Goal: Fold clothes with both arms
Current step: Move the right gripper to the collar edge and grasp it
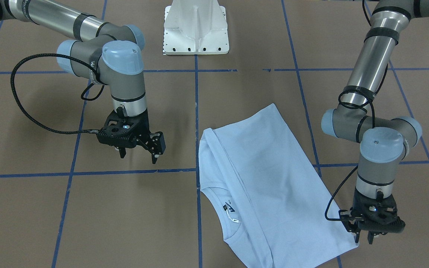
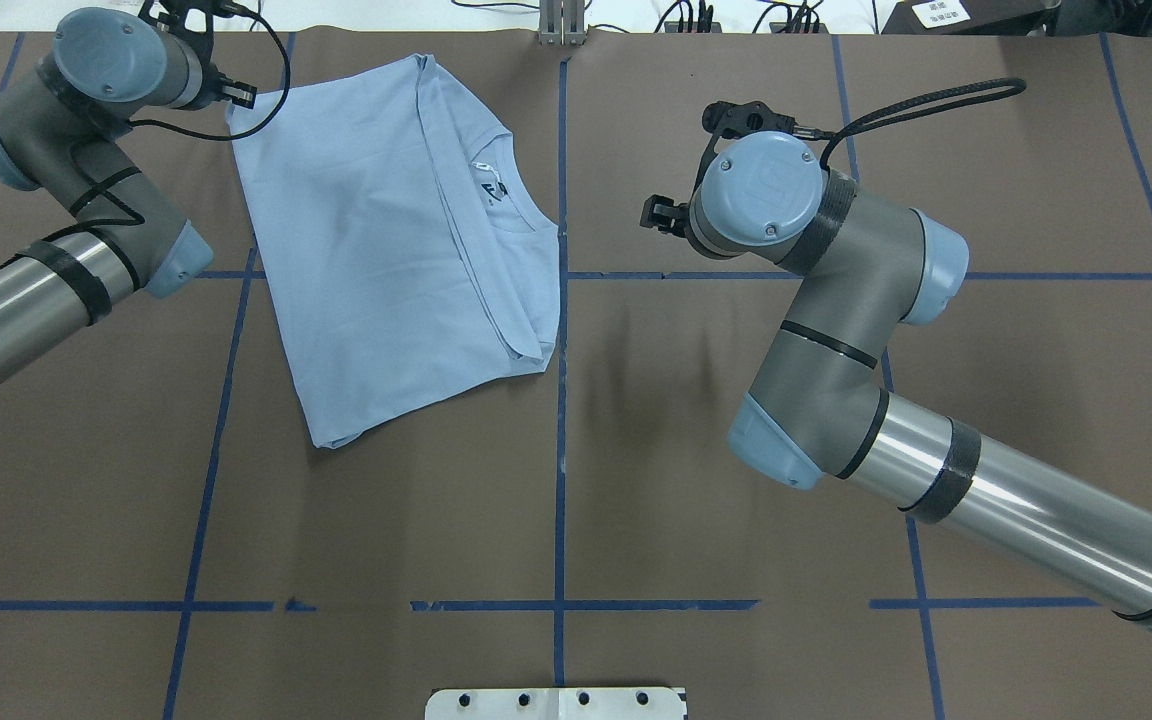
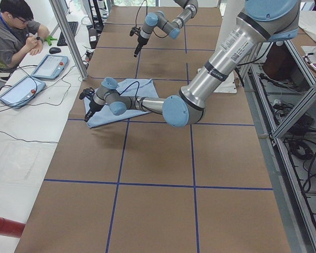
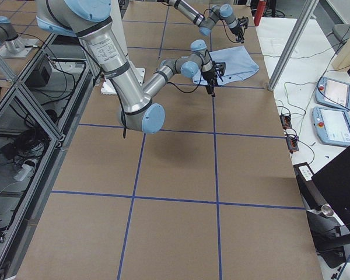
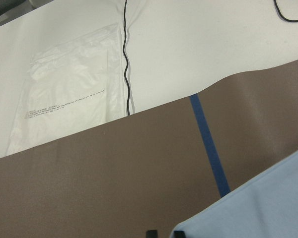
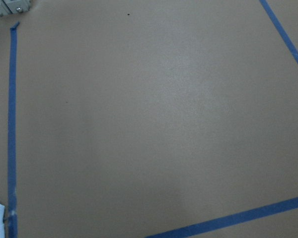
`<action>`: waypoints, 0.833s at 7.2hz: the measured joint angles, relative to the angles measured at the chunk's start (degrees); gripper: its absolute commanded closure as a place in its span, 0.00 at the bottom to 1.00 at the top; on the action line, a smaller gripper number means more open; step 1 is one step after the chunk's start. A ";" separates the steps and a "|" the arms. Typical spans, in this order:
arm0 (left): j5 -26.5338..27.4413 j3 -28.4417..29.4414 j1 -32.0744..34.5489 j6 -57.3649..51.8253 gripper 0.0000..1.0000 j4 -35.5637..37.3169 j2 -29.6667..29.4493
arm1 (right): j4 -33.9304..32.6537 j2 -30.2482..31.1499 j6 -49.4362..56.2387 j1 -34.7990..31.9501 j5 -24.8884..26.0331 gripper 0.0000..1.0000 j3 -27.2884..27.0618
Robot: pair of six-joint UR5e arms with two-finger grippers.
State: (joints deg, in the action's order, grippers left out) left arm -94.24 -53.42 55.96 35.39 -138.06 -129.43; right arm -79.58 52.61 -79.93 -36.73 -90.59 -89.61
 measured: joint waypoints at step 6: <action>-7.96 -11.74 -0.13 2.98 0.00 -1.42 6.25 | 6.79 -18.42 -23.72 9.32 6.77 0.37 22.39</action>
State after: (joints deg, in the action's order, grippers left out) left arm -102.20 -65.16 55.83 38.36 -139.48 -123.18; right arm -72.79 34.19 -103.64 -27.41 -83.81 -67.22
